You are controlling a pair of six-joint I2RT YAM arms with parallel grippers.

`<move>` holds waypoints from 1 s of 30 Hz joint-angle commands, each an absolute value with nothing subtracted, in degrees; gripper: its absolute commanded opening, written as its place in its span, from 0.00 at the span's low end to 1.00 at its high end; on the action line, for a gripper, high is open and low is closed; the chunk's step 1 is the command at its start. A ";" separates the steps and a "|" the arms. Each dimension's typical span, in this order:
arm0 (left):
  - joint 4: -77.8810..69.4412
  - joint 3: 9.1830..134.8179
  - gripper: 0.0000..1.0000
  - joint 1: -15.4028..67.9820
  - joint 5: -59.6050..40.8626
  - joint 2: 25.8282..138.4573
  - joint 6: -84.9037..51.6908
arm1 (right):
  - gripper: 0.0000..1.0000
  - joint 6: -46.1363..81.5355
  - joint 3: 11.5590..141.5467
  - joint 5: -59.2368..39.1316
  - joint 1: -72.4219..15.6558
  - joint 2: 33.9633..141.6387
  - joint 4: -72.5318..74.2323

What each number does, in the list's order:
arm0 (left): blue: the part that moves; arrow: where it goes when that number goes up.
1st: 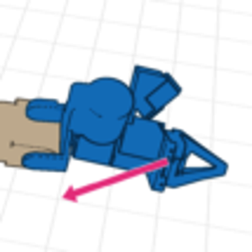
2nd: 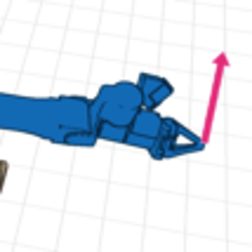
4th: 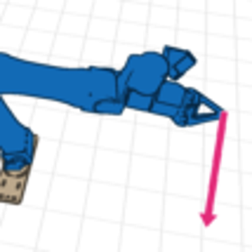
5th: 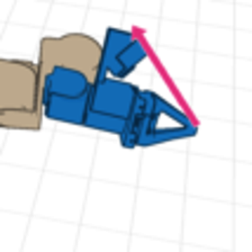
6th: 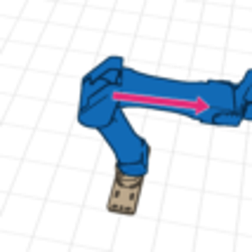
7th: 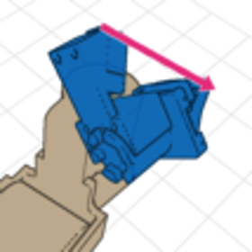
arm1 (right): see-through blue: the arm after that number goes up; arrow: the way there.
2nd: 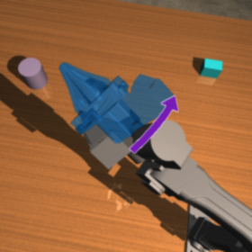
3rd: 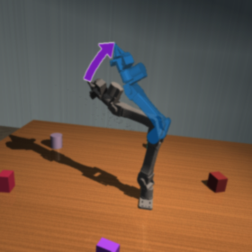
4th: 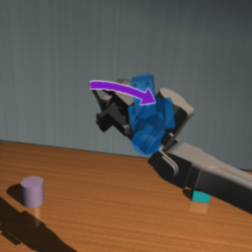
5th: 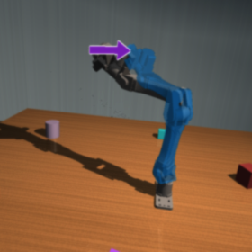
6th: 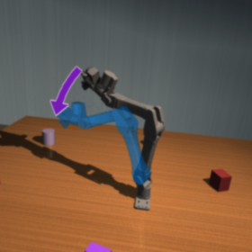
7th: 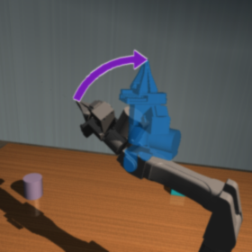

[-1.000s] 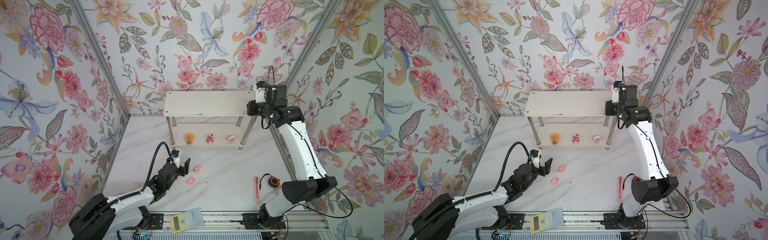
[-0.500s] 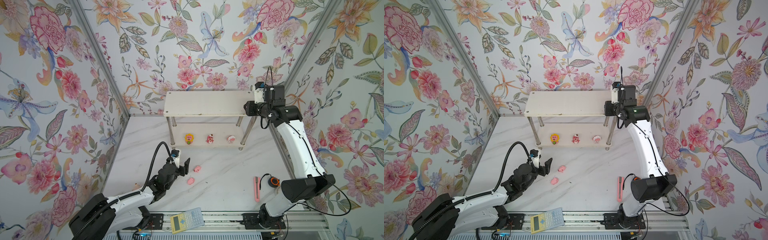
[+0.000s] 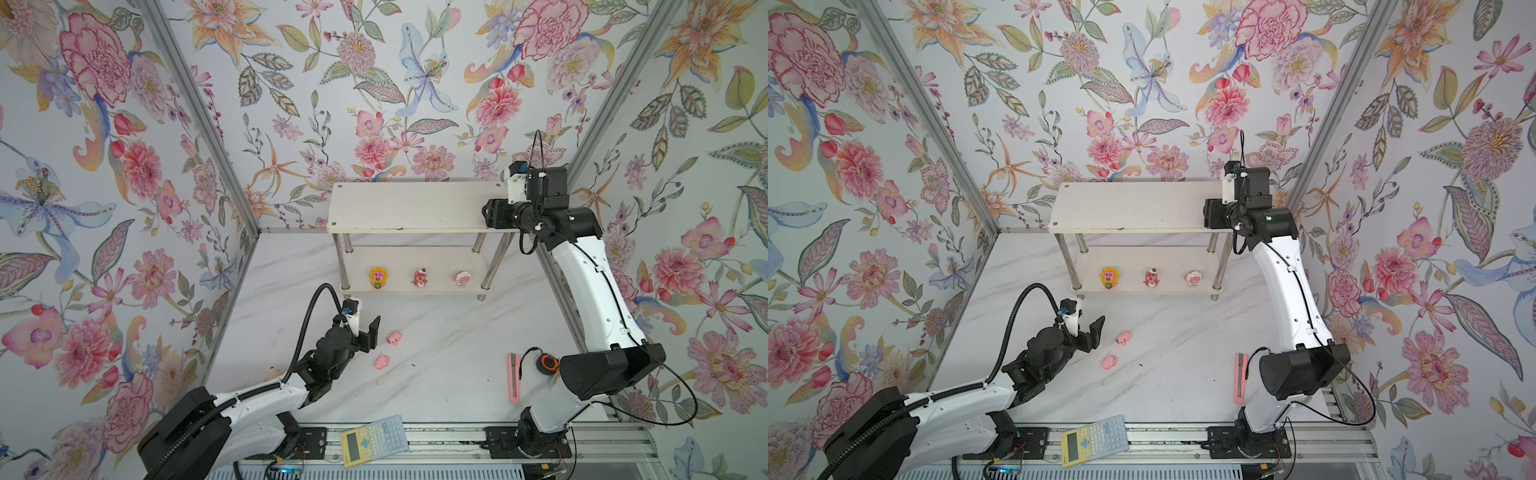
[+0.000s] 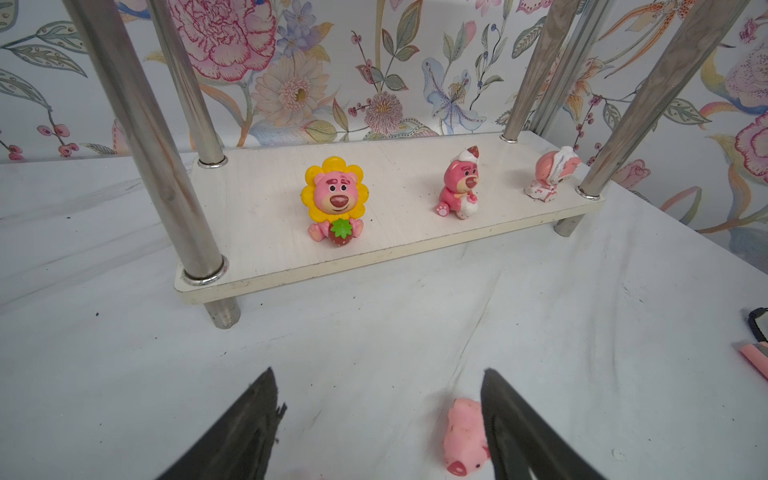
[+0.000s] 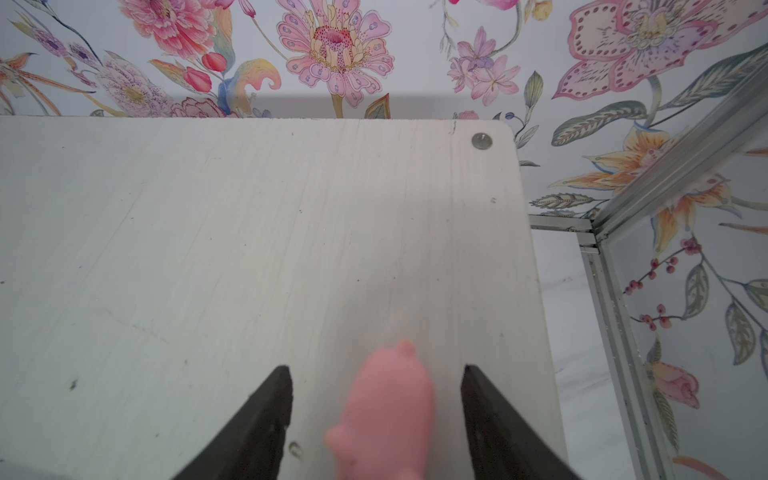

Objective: Place and organize the plastic toys onto the shelf
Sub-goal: 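Lower the pig onto the top shelf and open the right gripper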

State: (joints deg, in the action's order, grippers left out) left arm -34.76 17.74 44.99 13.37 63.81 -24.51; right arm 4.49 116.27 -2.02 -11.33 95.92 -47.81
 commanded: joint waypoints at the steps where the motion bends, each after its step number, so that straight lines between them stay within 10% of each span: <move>1: -34.84 19.31 0.78 44.30 12.04 63.38 -25.23 | 0.60 4.83 117.19 -3.32 -11.50 95.84 -48.77; 19: -34.25 18.37 0.78 44.30 13.00 61.84 -25.41 | 0.42 4.21 117.16 -7.67 -11.60 98.85 -48.78; 30: -34.53 18.72 0.78 44.30 12.66 62.39 -25.22 | 0.67 5.76 116.94 -5.09 -12.10 96.12 -48.69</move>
State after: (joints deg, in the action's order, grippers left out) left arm -34.20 17.78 44.99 12.40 62.41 -24.91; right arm 5.10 116.49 -6.44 -11.62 97.69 -47.09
